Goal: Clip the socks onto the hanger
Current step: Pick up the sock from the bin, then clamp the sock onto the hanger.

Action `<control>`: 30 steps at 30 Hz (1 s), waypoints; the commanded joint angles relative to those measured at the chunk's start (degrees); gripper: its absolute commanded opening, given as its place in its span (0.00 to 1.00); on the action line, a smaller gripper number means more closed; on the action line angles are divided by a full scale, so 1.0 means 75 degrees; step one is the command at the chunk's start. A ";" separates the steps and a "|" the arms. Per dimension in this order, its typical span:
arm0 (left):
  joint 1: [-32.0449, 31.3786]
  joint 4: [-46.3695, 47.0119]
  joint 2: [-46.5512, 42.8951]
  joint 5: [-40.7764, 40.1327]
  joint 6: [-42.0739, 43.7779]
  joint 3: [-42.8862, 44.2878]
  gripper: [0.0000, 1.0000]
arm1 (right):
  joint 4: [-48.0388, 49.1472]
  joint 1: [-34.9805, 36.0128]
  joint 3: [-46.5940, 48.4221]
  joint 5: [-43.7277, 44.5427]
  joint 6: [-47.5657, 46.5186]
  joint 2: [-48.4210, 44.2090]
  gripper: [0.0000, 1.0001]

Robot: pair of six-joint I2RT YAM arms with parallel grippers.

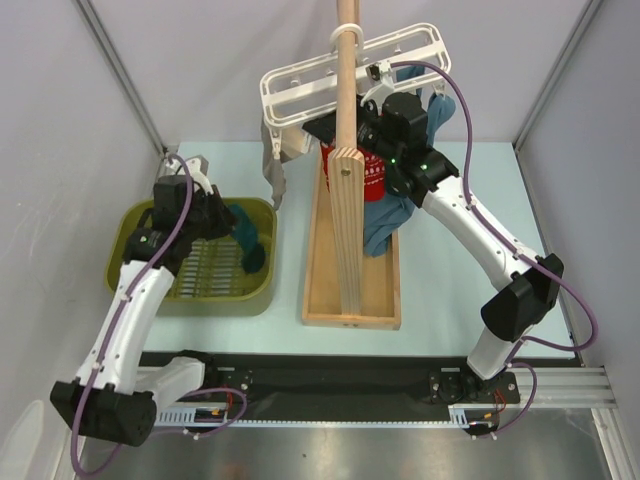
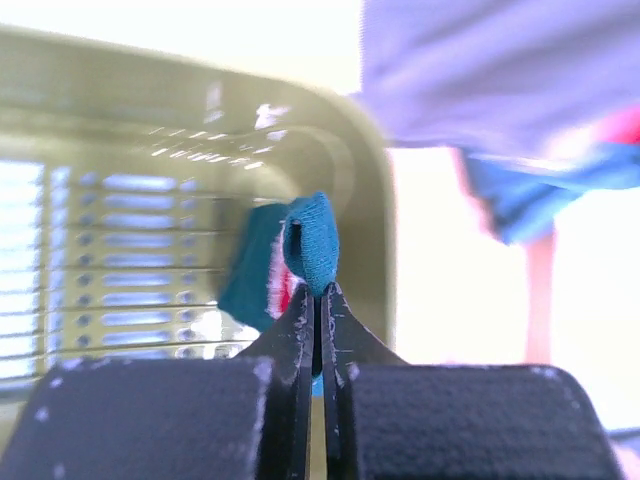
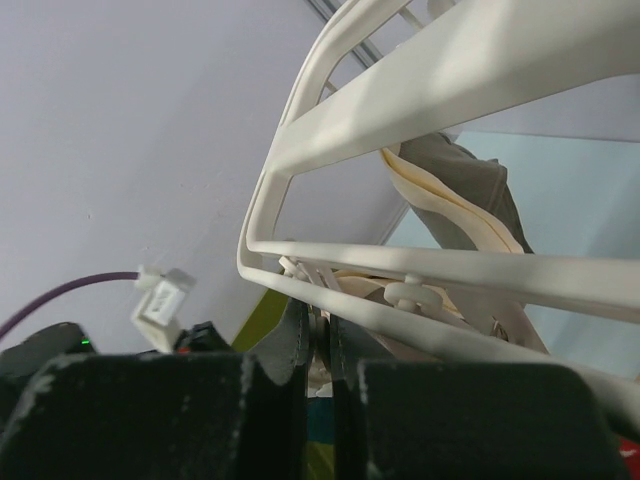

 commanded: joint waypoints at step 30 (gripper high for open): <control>-0.1848 0.0215 0.1532 0.4704 0.0566 0.3687 0.00 | 0.0123 -0.0130 -0.0206 -0.2570 0.0090 -0.0046 0.00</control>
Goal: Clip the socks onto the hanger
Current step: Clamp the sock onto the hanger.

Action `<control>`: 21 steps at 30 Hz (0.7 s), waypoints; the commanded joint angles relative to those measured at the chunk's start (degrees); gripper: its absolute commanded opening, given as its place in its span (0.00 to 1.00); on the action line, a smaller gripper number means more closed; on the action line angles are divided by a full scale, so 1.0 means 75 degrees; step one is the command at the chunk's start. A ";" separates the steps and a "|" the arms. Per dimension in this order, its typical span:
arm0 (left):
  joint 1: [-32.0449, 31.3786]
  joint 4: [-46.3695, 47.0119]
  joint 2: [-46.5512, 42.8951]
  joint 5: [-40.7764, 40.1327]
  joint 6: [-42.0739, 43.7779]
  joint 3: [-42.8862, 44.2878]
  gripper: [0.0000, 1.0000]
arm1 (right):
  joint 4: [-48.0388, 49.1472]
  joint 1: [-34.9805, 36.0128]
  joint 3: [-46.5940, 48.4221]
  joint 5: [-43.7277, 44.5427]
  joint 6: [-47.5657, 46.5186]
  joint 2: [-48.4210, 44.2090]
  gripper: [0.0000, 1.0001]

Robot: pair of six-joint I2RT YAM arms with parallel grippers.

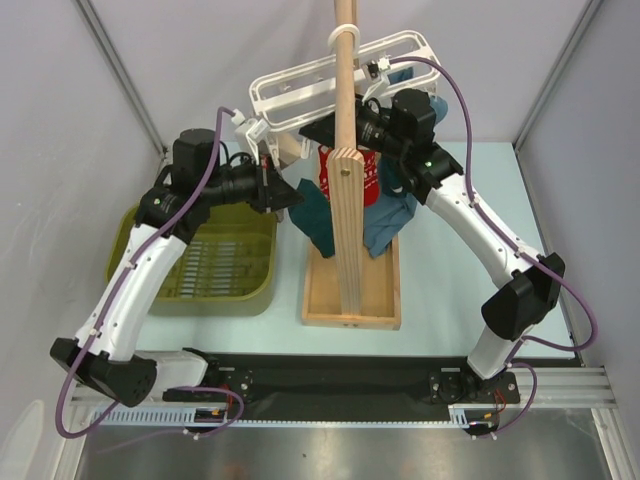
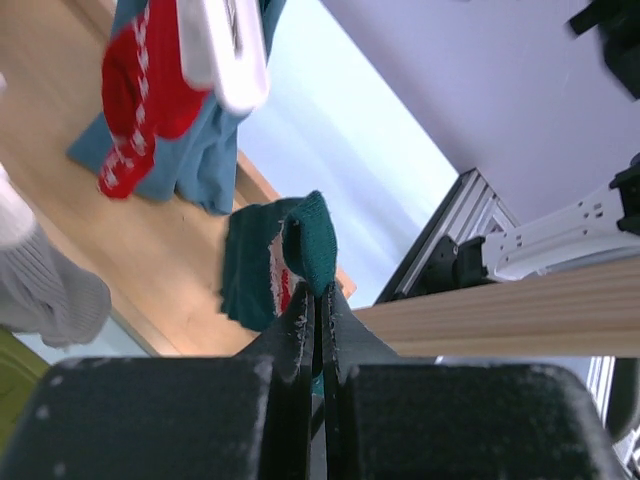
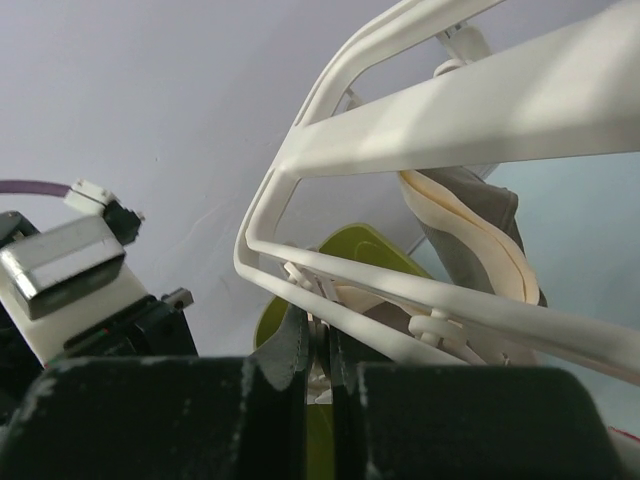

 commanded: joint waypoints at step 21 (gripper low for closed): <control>-0.0049 -0.0087 0.0761 -0.0074 -0.0435 0.1278 0.00 | -0.0056 -0.0075 -0.0505 -0.1007 0.0515 -0.0310 0.00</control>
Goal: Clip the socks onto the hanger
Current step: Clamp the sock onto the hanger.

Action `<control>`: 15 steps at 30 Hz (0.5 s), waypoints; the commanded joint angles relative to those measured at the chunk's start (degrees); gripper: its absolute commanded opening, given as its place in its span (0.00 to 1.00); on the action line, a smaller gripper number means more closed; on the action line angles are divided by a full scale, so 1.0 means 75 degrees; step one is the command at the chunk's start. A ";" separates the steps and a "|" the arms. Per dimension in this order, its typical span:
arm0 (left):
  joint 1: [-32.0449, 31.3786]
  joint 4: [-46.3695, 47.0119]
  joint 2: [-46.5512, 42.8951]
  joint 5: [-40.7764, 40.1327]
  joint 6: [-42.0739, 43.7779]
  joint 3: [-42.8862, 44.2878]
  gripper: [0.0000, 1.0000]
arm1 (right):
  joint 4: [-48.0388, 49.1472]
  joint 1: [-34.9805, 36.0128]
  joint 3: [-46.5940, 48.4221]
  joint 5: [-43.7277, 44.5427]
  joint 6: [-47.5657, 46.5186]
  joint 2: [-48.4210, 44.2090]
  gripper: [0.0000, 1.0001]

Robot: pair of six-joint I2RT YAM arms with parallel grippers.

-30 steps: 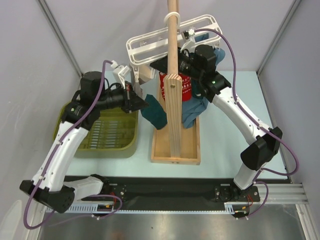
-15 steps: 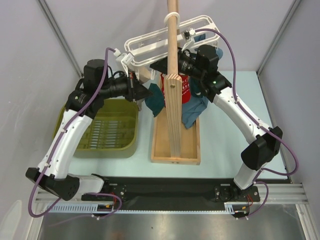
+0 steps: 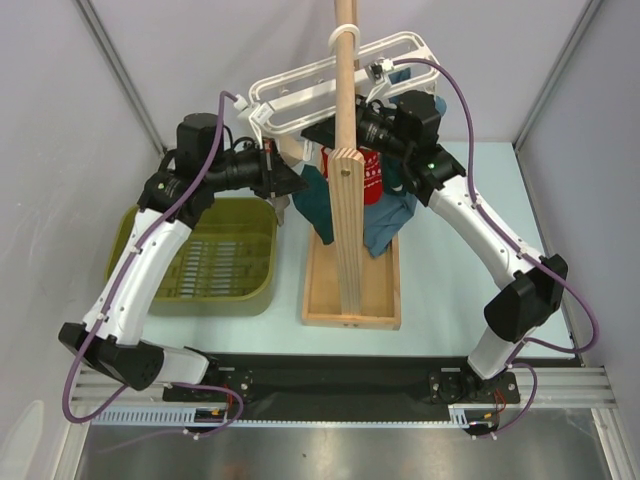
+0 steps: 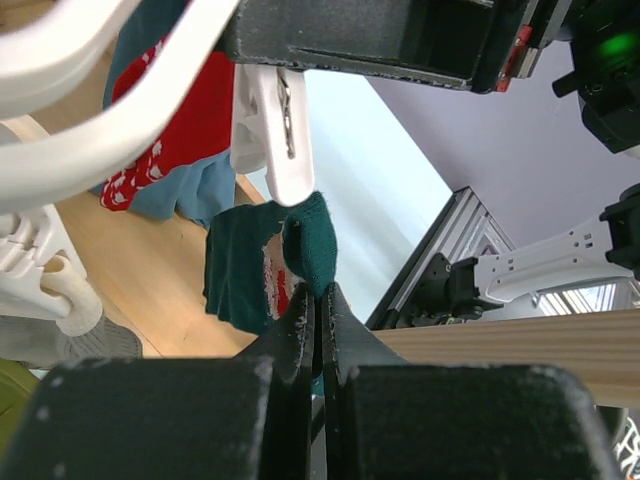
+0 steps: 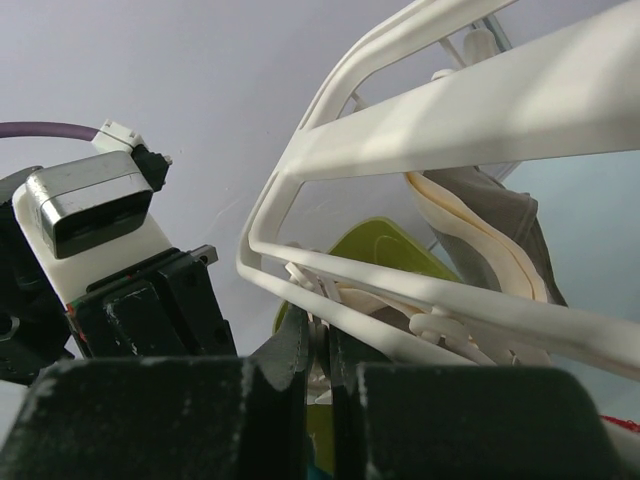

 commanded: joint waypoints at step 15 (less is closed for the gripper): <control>0.0033 0.0088 0.0191 0.0011 -0.0250 0.0566 0.00 | -0.0401 0.0088 -0.0334 -0.0643 0.0262 -0.0238 0.00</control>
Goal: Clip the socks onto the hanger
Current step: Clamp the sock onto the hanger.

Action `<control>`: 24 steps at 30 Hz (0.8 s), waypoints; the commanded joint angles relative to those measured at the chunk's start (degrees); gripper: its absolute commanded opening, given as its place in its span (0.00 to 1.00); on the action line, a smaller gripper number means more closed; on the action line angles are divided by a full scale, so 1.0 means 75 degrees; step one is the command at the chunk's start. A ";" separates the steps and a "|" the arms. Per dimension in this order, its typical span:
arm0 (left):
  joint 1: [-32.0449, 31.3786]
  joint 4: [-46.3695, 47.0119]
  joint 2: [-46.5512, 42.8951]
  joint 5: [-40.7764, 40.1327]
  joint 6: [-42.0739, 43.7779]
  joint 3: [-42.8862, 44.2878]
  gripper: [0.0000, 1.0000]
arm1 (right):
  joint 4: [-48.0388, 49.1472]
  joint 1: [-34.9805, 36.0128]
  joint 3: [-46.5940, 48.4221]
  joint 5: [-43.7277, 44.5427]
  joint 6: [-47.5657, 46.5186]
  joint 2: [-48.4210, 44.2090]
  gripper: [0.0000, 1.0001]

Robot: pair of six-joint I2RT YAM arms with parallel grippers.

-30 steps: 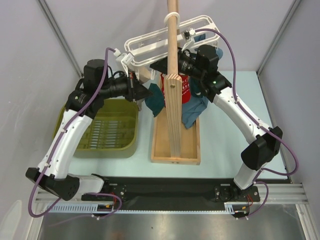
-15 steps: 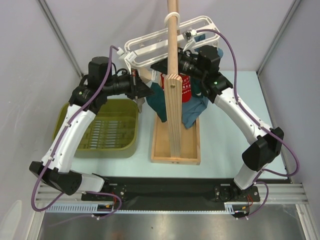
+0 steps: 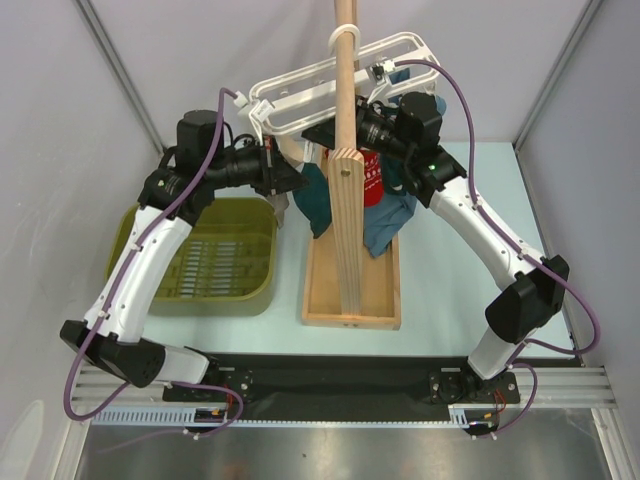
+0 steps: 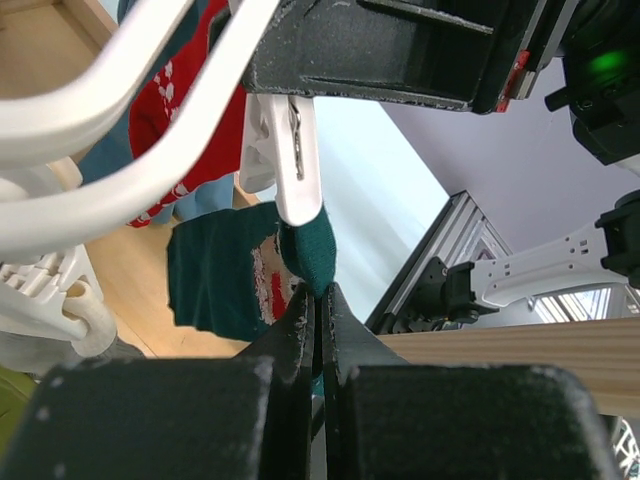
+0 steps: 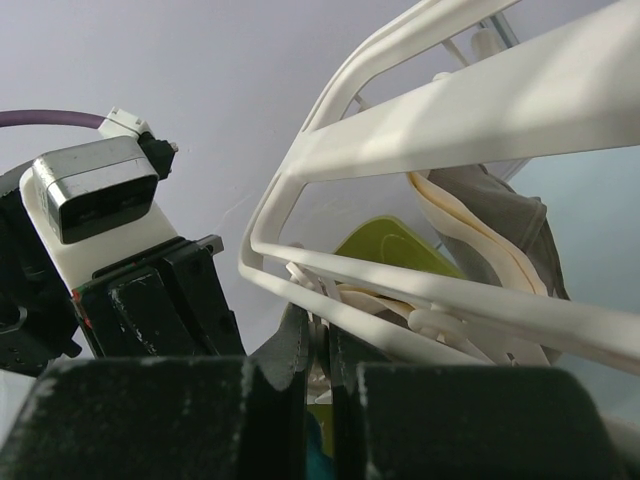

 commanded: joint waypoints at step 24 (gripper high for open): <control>0.0405 0.1004 0.0121 0.0608 -0.0832 0.0149 0.00 | -0.0445 0.0085 -0.0315 -0.0787 0.0277 -0.0147 0.00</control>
